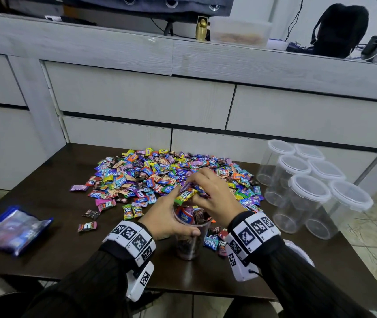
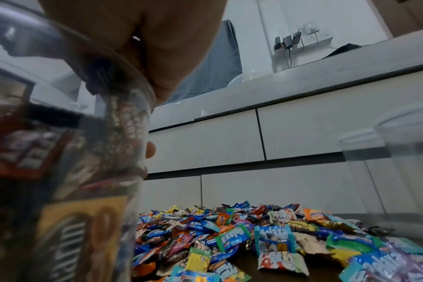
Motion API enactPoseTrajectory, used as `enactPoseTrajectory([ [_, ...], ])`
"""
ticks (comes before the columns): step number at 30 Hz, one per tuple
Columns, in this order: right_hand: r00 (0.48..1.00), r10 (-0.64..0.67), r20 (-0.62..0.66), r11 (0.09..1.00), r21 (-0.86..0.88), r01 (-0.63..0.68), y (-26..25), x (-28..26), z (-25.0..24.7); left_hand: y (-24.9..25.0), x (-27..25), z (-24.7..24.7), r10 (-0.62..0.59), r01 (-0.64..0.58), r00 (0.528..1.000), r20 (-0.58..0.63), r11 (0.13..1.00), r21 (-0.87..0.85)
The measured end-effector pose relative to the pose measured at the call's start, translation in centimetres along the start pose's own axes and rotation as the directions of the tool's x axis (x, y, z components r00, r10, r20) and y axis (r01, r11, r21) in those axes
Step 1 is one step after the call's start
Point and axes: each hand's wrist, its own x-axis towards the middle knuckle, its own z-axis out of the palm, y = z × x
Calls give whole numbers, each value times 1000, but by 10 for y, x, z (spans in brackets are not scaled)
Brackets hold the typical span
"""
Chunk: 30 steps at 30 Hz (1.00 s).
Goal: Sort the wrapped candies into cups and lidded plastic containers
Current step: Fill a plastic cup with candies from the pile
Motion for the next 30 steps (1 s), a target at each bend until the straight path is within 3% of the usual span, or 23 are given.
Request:
enactPoseTrajectory([
  [3,998,29,54,999,-41,-27,2,0,-6,4,-1,0,21,-21,1000,11,1000,16],
  [16,935,-28,353,973,-205,106,-11,3,-18,6,-1,1,24,-25,1000,13,1000,20],
  [25,980,-37,197,999,5,37,-13,-7,-13,6,-1,2,49,-49,999,-12,999,10],
  [27,991,18,135,990,135,-36,-13,-8,-8,6,-1,2,51,-51,999,-13,999,-5],
  [30,987,128,97,907,390,-156,-15,-7,-1,7,-1,2,50,-50,999,-4,999,11],
])
